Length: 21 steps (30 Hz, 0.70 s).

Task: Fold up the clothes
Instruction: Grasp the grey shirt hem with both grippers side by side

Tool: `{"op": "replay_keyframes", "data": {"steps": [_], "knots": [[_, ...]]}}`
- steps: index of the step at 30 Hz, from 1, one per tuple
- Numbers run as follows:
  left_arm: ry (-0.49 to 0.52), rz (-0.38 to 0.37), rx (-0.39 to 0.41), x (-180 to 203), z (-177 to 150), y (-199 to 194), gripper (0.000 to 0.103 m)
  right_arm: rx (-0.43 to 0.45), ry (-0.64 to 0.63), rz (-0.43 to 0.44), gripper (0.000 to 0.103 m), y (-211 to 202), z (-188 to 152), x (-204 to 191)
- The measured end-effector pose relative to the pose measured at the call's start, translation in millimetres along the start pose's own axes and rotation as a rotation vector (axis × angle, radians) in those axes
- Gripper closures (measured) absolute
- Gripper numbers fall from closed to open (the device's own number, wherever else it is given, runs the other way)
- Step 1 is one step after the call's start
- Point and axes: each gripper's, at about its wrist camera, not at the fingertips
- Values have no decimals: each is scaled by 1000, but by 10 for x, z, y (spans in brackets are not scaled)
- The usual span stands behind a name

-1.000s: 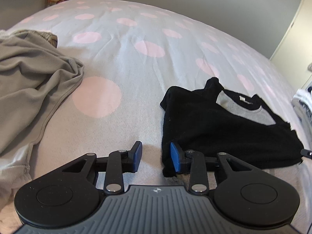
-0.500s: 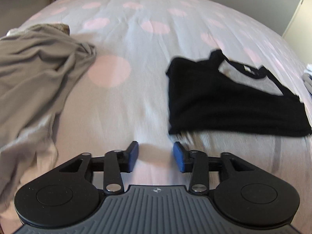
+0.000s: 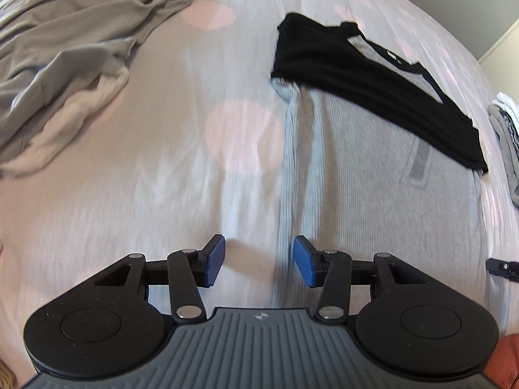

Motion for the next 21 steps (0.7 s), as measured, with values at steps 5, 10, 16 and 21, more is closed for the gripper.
{"op": "replay_keyframes", "data": {"steps": [5, 10, 16, 21], "knots": [[55, 22, -25, 170, -233, -121, 58, -56, -91, -10, 66, -47, -131, -127], [131, 54, -35, 316, -358, -149, 59, -101, -226, -17, 84, -50, -250, -325], [88, -16, 9, 274, -378, -224, 97, -39, -227, 27, 97, -161, -272, -341], [6, -76, 139, 165, -278, -386, 101, 121, -126, 48, 98, -424, -224, -205]]}}
Point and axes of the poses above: each gripper's, at about its wrist camera, not at the fingertips, and y roughly the way its jaws point, x to its right, z to its top, and after that the axes turned 12 degrees about x, right-handed
